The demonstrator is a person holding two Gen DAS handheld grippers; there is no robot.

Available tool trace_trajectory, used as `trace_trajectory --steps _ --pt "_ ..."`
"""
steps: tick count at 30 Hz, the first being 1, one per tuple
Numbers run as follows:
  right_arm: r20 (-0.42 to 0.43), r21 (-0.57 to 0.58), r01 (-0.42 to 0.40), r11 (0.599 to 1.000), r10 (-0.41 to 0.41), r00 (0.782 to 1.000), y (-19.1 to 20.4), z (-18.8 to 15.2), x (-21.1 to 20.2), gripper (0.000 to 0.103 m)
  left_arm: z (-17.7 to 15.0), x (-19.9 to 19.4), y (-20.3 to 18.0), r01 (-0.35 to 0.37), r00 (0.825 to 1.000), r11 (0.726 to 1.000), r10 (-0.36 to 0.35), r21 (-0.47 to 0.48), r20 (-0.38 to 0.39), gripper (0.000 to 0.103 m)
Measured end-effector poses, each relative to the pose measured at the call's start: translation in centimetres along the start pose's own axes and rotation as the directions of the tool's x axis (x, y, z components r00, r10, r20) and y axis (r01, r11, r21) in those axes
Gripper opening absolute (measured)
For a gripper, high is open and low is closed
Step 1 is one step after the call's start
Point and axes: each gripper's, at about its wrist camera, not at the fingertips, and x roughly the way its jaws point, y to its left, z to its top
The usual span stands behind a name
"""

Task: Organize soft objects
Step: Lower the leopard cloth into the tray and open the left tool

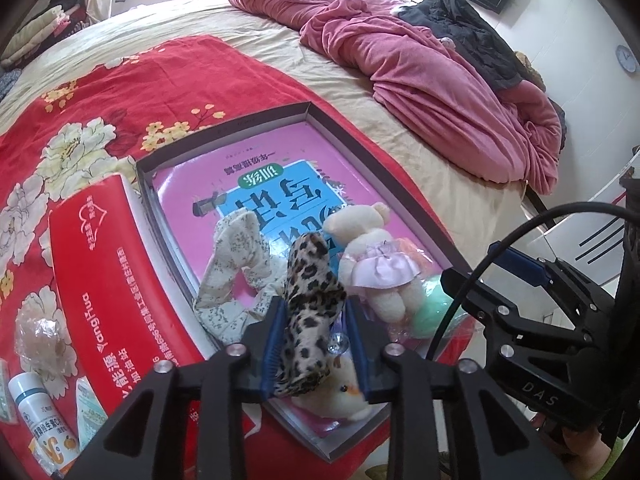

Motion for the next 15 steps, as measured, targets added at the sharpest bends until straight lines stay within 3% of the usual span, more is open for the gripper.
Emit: trace_trajectory --steps 15 --pt "0.023 0.017 0.017 1.0 -0.017 1.0 -0.5 0.6 -1.5 0.074 0.8 -5.0 0.9 -0.03 0.992 0.999 0.032 -0.019 0.121 0.042"
